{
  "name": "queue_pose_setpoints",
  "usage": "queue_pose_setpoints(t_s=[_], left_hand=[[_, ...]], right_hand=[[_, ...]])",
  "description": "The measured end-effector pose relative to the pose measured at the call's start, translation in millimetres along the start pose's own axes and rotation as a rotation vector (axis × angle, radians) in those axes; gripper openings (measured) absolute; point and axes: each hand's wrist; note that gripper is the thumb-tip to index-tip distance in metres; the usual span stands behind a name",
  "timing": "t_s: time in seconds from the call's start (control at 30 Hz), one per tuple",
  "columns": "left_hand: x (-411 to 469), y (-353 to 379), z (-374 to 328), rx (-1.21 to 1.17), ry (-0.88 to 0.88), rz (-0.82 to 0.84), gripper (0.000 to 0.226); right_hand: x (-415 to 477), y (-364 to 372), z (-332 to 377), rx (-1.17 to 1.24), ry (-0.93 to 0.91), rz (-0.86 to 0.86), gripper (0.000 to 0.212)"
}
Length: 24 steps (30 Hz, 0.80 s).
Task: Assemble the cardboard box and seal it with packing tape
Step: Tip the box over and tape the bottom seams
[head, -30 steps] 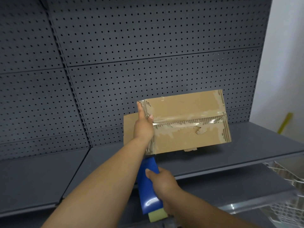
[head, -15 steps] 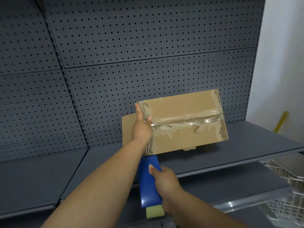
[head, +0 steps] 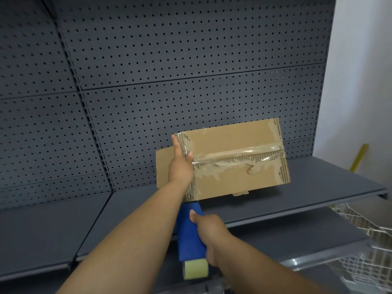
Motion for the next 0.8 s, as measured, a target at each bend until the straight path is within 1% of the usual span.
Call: queue_pose_setpoints(t_s=[0.03,0.07,0.13,0.17,0.27,0.4,0.5,0.6,0.8], left_hand=[[0.7,-1.3,0.0,-0.003,-0.001,-0.005,0.067],[2.4,-3.2,-0.4,-0.008,-0.003,-0.011,0.067],[5.9,-6.2,0.1,-0.003,-0.009,-0.022,0.066],[7.9,-6.7,0.5,0.009,-0.009,-0.024,0.066],[9.1,-4.2,-3.3,0.015,-0.007,0.001,0.066],[5.2,-0.7,0.8,-0.006,0.054,0.004,0.064],[-4.7,2.1,6.5,-0.169,0.111,-0.009,0.055],[-18.8,5.9,11.4,-0.34,0.125,-0.022,0.048],[-25.5,8.8,27.5,-0.551,0.058,-0.016,0.037]], right_hand=[[-0.6,-4.9,-3.7,0.011,-0.028,-0.035,0.035],[-2.9,-12.8,-5.8,0.01,-0.042,-0.106,0.033],[-7.4,-32.4,-7.8,0.016,-0.05,-0.236,0.038],[-10.4,-39.8,-7.3,0.024,-0.075,-0.246,0.036],[-24.3,-50.3,-0.8,0.008,-0.181,-0.178,0.022],[-48.6,-67.8,7.2,-0.078,-0.266,-0.149,0.021],[-64.5,-86.7,15.6,-0.126,-0.333,-0.147,0.022],[-75.0,-94.2,37.2,-0.093,-0.439,-0.155,0.024],[-85.7,-88.5,82.6,-0.179,-0.652,-0.138,0.02]])
Point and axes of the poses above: each hand's wrist, its own x-axis towards the middle knuckle, its own y-axis out of the palm, z = x × y, and after that the axes turned 11 degrees about y, right-handed
